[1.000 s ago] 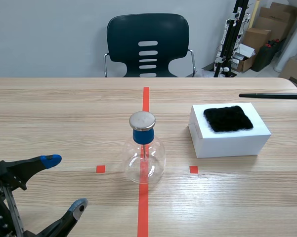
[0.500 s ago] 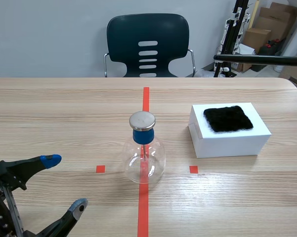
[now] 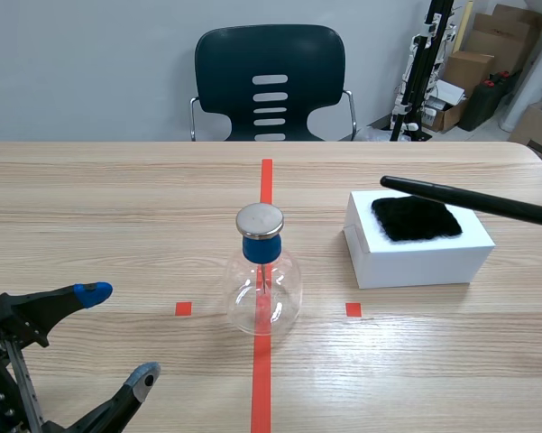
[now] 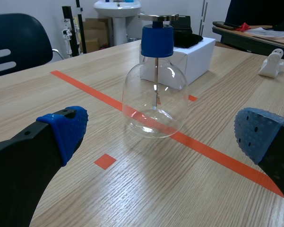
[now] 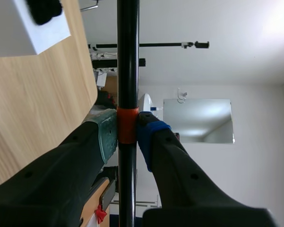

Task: Do the electroscope experiment. rub the rod on the fur

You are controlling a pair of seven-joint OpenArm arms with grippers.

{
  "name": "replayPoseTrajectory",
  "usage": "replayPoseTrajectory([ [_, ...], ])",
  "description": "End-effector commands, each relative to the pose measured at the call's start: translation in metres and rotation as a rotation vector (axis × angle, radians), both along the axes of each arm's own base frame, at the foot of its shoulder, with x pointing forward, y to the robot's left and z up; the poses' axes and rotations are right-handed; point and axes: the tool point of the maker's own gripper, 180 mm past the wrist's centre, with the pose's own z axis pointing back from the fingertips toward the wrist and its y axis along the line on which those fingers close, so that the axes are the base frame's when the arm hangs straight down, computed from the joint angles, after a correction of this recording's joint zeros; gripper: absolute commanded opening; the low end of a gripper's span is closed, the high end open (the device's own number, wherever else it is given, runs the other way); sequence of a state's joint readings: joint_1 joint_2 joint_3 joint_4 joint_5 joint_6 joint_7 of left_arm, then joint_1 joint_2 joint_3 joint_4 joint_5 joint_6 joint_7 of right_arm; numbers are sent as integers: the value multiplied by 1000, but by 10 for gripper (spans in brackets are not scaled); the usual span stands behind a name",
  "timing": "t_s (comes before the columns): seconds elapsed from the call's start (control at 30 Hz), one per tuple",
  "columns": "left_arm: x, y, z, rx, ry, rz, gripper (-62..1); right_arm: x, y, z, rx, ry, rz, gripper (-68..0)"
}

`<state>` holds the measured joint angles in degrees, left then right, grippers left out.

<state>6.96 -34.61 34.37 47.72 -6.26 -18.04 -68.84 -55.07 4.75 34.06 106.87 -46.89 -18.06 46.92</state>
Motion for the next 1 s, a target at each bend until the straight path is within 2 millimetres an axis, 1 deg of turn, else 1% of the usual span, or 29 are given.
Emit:
replayPoseTrajectory([
  [0.0, 4, 0, 9, -22, -29, 1, 14, -2, -2, 3, -18, -5, 1, -673],
  [0.37, 4, 0, 9, -22, -29, 1, 14, -19, 4, -7, 13, 47, -9, -673],
  [0.97, 4, 0, 9, -22, -29, 1, 14, -19, 4, -7, 12, 42, -5, -673],
])
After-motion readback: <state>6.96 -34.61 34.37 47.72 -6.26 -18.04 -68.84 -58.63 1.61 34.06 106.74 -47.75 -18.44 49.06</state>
